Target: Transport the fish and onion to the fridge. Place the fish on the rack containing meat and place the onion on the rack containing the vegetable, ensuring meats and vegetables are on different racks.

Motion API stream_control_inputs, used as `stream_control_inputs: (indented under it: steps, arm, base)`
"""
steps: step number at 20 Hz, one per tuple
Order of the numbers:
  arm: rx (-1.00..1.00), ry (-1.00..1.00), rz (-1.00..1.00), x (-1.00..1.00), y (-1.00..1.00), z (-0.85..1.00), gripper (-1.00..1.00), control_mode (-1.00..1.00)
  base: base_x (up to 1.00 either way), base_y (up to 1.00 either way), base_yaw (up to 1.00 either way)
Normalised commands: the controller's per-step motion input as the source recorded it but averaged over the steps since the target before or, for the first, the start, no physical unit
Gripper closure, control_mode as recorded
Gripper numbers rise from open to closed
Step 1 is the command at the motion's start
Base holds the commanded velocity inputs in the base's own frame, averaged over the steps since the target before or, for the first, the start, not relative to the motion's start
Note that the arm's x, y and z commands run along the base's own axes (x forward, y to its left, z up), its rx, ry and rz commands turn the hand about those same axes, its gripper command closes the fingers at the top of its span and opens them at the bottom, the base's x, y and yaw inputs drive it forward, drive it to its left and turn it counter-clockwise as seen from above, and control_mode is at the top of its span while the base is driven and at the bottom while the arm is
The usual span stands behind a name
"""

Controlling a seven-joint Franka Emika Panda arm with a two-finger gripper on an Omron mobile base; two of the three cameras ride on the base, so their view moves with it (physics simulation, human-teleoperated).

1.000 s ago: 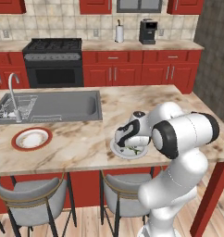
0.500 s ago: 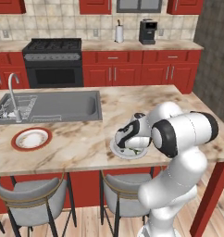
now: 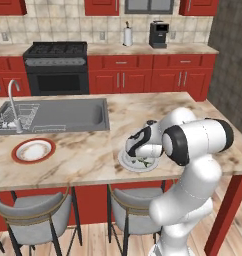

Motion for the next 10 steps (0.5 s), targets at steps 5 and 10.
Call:
stream_control_inputs:
  steps: [5, 10]
  arm:
    - [0.00, -0.03, 0.04, -0.11, 0.36, -0.66, 1.00, -1.00]
    - [-0.04, -0.10, 0.00, -0.50, 0.51, -0.02, 1.00, -1.00]
  base:
    - [0.00, 0.00, 0.00]
    - [0.00, 0.00, 0.00]
